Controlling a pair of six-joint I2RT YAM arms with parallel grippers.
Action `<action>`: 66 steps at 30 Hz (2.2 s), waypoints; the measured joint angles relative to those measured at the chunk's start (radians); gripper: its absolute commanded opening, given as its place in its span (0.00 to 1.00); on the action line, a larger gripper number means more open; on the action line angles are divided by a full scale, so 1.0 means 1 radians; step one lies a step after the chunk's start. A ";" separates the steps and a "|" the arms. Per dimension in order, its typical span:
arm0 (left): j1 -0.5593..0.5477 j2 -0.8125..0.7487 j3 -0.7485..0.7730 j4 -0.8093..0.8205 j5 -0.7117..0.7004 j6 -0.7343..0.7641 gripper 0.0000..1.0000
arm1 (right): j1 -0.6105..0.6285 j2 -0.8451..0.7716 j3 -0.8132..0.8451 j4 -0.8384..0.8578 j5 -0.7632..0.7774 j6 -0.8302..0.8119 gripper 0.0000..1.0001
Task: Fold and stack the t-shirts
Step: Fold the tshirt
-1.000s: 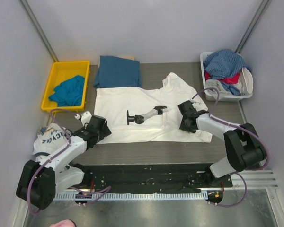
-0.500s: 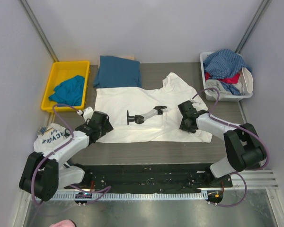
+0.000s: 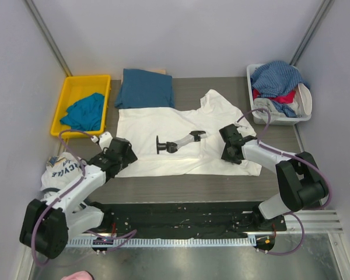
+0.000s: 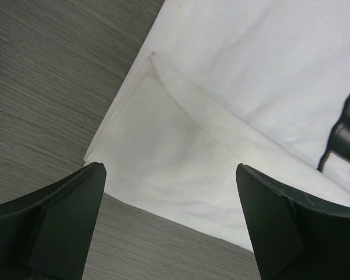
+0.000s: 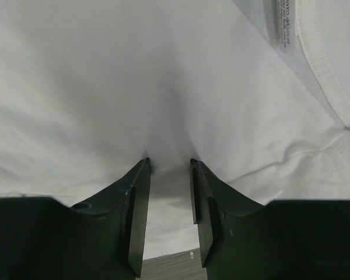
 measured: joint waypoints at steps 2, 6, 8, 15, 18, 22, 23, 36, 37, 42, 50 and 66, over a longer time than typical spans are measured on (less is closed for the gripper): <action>0.000 -0.060 0.017 -0.031 -0.012 0.000 1.00 | 0.000 0.001 0.000 0.000 0.000 0.001 0.40; 0.000 -0.137 0.069 -0.050 -0.027 0.001 1.00 | 0.000 0.001 0.000 0.000 0.001 0.003 0.39; 0.000 -0.135 0.083 -0.040 -0.026 0.002 1.00 | 0.000 0.001 0.000 0.000 0.001 0.003 0.39; 0.000 -0.018 0.034 0.070 0.055 0.000 0.99 | 0.000 0.002 0.000 0.000 0.002 0.003 0.39; 0.000 0.027 0.005 0.100 0.076 0.000 1.00 | 0.000 0.002 0.001 0.000 0.002 0.003 0.39; 0.000 0.048 -0.011 0.132 0.074 0.005 1.00 | 0.000 0.002 0.001 0.000 0.002 0.005 0.39; 0.000 0.053 -0.016 0.140 0.069 0.007 1.00 | 0.000 0.002 0.001 -0.001 0.002 0.006 0.39; -0.002 0.151 -0.032 0.146 -0.006 -0.006 1.00 | 0.002 0.026 0.027 -0.036 0.026 0.034 0.38; -0.002 0.153 -0.032 0.146 -0.012 -0.010 1.00 | 0.003 0.036 0.037 -0.047 0.029 0.038 0.37; 0.008 0.161 -0.027 0.145 -0.029 -0.033 1.00 | 0.008 0.055 0.059 -0.071 0.043 0.046 0.37; 0.021 0.163 -0.022 0.130 -0.042 -0.065 1.00 | 0.008 0.068 0.072 -0.090 0.057 0.068 0.36; 0.027 0.154 -0.021 0.029 -0.110 -0.132 1.00 | -0.008 0.071 0.077 -0.117 0.096 0.107 0.36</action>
